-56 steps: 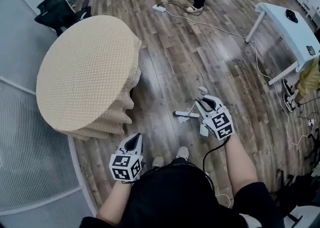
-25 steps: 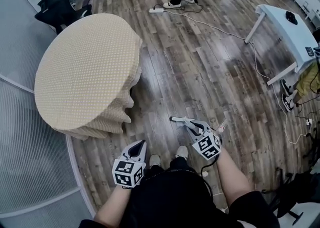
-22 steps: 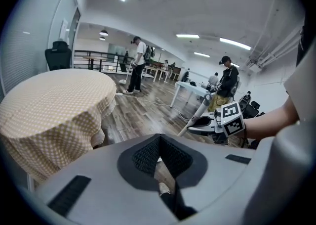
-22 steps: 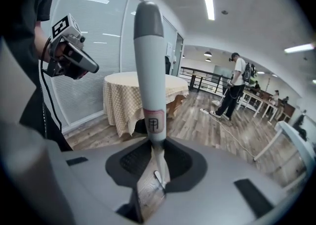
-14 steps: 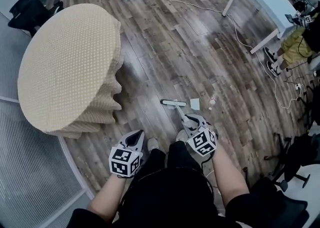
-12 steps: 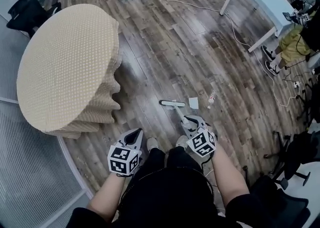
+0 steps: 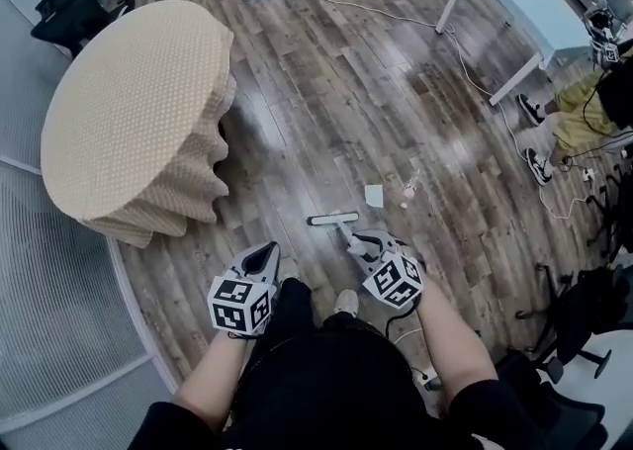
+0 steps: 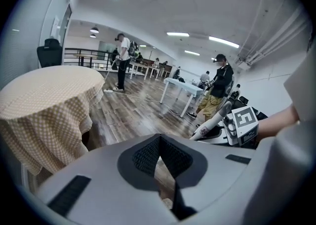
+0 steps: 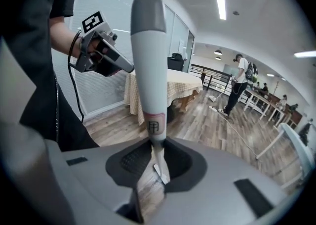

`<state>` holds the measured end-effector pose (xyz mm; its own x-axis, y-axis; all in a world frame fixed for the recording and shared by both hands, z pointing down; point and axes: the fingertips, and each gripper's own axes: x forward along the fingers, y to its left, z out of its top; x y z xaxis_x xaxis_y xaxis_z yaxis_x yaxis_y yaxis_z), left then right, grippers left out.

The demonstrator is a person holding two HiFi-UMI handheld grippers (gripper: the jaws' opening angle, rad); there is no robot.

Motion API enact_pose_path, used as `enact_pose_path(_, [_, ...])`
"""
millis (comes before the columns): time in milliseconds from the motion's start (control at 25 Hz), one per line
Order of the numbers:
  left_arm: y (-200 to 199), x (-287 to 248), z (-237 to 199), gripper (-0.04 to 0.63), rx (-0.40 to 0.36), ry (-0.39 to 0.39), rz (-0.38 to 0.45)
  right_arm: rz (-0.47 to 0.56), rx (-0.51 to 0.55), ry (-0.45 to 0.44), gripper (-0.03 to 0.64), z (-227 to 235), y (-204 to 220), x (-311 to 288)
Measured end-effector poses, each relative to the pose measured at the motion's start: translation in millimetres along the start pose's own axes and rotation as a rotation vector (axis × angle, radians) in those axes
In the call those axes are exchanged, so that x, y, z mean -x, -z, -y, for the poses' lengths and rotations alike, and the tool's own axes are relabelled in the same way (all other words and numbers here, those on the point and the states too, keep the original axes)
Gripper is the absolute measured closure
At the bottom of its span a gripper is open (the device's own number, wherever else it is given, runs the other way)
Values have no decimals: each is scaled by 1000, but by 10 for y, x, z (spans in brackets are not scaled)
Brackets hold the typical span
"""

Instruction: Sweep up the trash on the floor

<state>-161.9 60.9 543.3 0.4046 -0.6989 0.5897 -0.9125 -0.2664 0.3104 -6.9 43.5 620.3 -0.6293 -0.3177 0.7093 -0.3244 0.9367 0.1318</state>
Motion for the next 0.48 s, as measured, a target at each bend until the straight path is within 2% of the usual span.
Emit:
enact_pose_path(200, [418, 163, 609, 598, 52, -29, 4, 14, 45, -51, 531, -223, 314, 327])
enact_pose_path(360, [628, 254, 883, 598, 76, -48, 0, 15, 83, -97, 531, -386, 490, 535])
enact_pose_path(480, [624, 297, 997, 598, 70, -58, 14, 16, 83, -117, 531, -477, 592, 692])
